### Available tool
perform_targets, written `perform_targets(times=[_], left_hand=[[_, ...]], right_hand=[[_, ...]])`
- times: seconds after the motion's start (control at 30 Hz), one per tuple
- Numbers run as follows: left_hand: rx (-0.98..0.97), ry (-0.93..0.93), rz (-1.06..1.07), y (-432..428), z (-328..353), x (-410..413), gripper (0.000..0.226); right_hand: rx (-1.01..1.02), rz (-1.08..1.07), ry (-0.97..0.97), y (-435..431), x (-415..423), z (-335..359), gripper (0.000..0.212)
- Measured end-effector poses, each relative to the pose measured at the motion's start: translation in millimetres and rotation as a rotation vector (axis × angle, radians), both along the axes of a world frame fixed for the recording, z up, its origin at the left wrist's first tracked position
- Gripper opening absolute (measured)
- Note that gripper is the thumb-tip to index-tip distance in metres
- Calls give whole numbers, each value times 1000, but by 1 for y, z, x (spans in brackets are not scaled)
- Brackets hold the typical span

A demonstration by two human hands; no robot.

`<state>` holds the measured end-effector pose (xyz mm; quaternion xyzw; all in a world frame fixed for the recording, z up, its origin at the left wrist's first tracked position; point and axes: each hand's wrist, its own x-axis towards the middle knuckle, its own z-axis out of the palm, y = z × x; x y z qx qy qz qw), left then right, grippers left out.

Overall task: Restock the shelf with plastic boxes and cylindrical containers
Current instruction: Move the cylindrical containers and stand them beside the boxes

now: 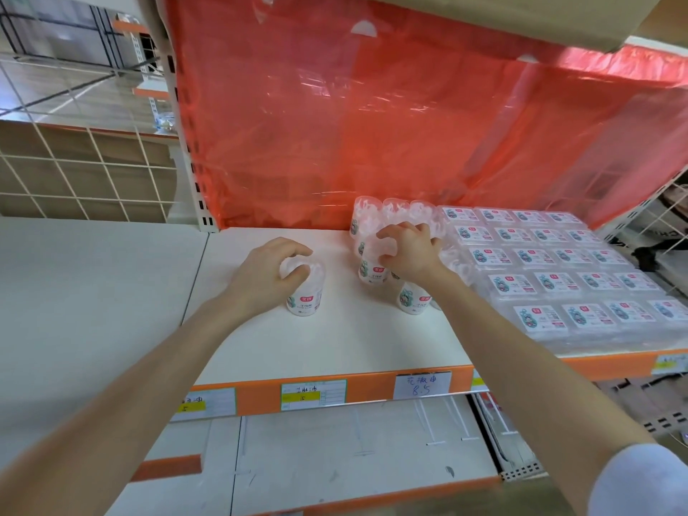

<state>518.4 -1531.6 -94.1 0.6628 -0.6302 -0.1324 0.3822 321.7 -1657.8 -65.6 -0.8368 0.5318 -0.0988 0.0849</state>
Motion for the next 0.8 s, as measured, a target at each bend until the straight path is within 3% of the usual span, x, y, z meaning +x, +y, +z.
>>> perform_targets(times=[0.3,0.5,0.8], left_hand=[[23,-14,-43,-3,-2,1,27],[150,-79,-78,-3,-4,2,53],[84,-3,-72,-16,2,-17,48]], right_hand=[[-2,-14,9,-2,4,0,43],[18,-6,-6,-2,3,2,45],[23,-54,-186,-2,-22,4,39]])
